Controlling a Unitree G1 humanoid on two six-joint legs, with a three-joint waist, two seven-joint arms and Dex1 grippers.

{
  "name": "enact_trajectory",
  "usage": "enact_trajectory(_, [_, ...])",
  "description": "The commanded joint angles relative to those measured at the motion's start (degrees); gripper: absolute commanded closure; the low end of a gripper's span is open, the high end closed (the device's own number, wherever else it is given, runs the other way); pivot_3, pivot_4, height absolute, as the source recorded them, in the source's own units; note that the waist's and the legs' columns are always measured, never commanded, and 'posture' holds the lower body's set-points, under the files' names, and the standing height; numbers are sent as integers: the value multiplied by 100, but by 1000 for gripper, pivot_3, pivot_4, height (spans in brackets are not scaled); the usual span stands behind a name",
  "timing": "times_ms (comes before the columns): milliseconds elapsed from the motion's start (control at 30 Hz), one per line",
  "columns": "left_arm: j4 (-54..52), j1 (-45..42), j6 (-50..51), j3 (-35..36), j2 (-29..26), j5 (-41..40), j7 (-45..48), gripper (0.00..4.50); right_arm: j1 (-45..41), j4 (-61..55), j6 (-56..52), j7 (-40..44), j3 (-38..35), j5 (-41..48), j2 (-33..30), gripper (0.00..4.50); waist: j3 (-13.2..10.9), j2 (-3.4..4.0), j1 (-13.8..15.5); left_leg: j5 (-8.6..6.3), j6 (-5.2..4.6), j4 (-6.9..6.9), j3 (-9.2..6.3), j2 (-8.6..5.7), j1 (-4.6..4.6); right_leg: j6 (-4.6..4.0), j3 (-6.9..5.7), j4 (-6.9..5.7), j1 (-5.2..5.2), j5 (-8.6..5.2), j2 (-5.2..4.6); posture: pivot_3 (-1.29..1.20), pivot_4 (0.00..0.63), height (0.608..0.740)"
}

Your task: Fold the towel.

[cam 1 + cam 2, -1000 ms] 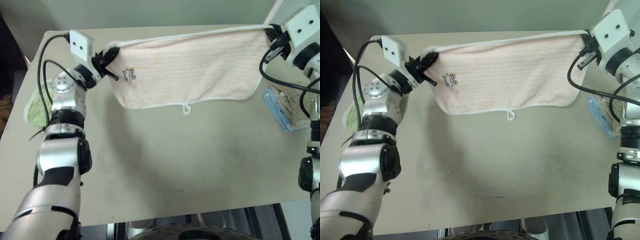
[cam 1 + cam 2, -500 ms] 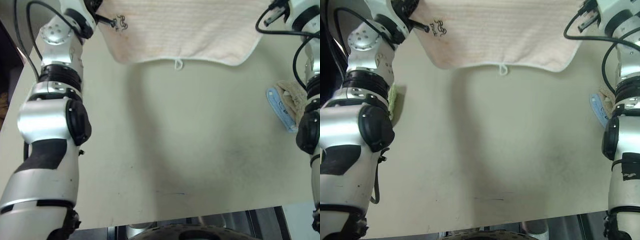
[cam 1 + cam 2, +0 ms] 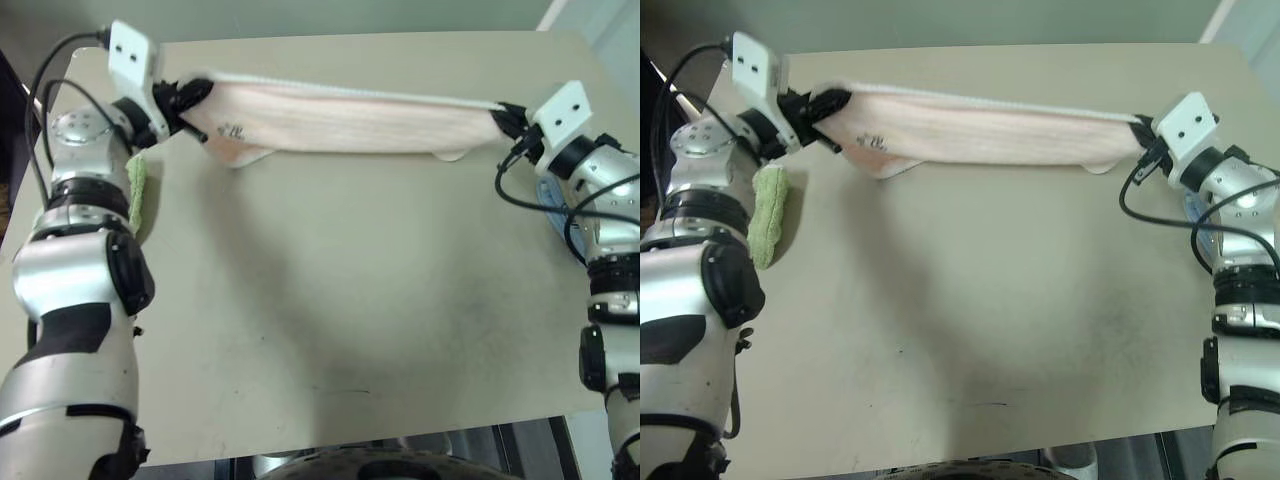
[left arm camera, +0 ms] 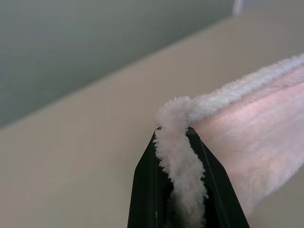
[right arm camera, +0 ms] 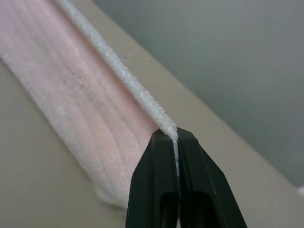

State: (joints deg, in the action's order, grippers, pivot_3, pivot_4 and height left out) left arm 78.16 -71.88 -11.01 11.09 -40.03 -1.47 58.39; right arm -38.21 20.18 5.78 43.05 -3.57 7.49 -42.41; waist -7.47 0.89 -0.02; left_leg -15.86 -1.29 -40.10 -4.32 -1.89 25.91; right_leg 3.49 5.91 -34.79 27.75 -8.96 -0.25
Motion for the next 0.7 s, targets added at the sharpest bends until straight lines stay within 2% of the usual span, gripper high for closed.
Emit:
enact_trajectory(33, [-185,177,199,255,-393,-271,864,4468,423,-1153,-769,109,-624,548,-377,4500,1,-1,-2,0,0,-2,-2,1,-1,2,1,-3,-3,1,-5,0,150,740])
enact_trajectory(267, [-318,483,894,258,-687,-407,2214,4468,1417,-2421,-1914,483,-1058,1301,-706,4500,-2,-8,3,24,-27,-18,0,2,-77,0,-4,-16,-96,39,-8,0,150,740])
enact_trajectory(433, [-556,637,1763,-146,-975,-347,3309,4468,2627,-3283,-2415,1050,-1202,1688,-1026,4500,-1,-10,4,26,-75,-17,-4,0,-100,-31,-7,-17,-117,69,-11,0,150,740])
enact_trajectory(567, [-1237,1180,2333,-738,-1255,-958,3411,4468,3420,-3841,-2720,1424,-1334,1944,-1222,4500,0,-10,-10,38,-84,-13,-2,-3,-101,-54,-3,-21,-116,79,-9,0,150,740])
enact_trajectory(700, [-1684,1465,2594,-1102,-1429,-1491,3411,4468,3598,-4003,-2827,1455,-1394,2032,-1282,4500,0,-16,-15,62,-77,-15,-3,-2,-102,-64,2,-19,-117,106,-3,0,150,740])
